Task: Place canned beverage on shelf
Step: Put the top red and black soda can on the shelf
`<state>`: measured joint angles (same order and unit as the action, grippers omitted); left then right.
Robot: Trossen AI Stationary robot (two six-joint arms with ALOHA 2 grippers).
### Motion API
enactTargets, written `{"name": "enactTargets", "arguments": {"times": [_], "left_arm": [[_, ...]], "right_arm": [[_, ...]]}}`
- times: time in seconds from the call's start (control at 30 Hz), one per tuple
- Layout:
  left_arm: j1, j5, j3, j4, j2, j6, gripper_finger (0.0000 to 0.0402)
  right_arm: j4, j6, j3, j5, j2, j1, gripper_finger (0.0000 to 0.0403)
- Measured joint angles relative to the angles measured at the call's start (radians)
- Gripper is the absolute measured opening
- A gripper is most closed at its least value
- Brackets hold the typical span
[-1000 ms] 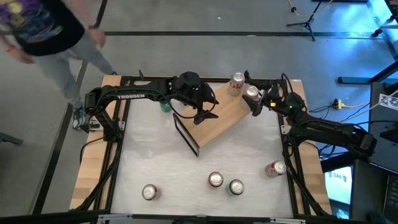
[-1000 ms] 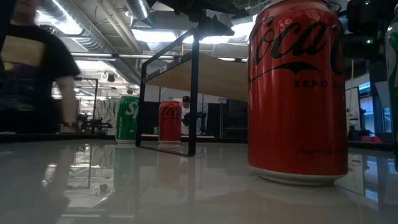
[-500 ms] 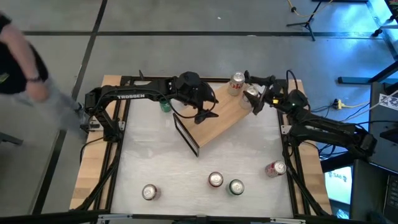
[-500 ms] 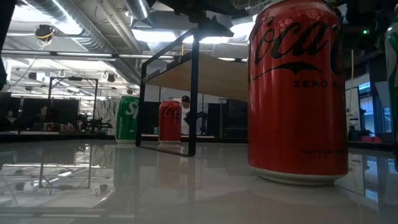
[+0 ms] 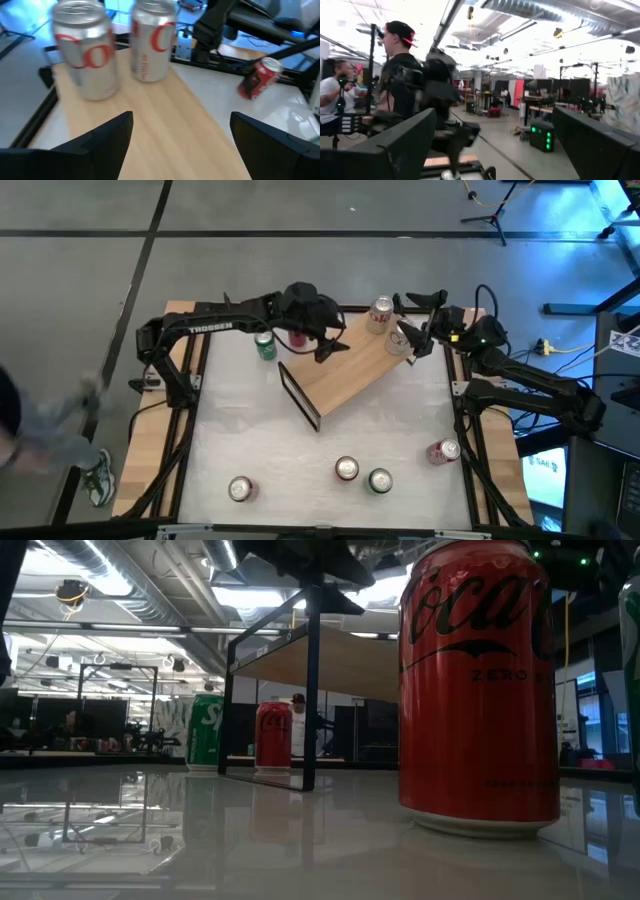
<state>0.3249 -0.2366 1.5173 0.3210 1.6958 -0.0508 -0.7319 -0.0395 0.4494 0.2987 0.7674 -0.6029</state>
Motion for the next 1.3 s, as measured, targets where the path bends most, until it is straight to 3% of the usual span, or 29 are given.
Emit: {"name": "enactTargets", "arguments": {"times": [0.37, 0.73, 0.97, 1.3], "left_arm": [[0.164, 0.029, 0.0, 0.02, 0.0, 0.029, 0.0323], [0.334, 0.043, 0.0, 0.17, 0.0, 0.097, 0.0323], [0.362, 0.03, -0.002, 0.193, 0.0, 0.152, 0.0323], [0.36, -0.012, -0.086, 0.235, 0.0, 0.219, 0.0323]], "right_arm": [[0.073, -0.001, 0.042, 0.053, 0.003, 0.0, 0.0392], [0.1, -0.007, 0.044, 0.083, 0.004, 0.002, 0.0392], [0.099, -0.065, 0.044, 0.105, 0.04, 0.002, 0.0392], [0.048, -0.072, 0.044, 0.245, 0.055, 0.039, 0.0392]]}}
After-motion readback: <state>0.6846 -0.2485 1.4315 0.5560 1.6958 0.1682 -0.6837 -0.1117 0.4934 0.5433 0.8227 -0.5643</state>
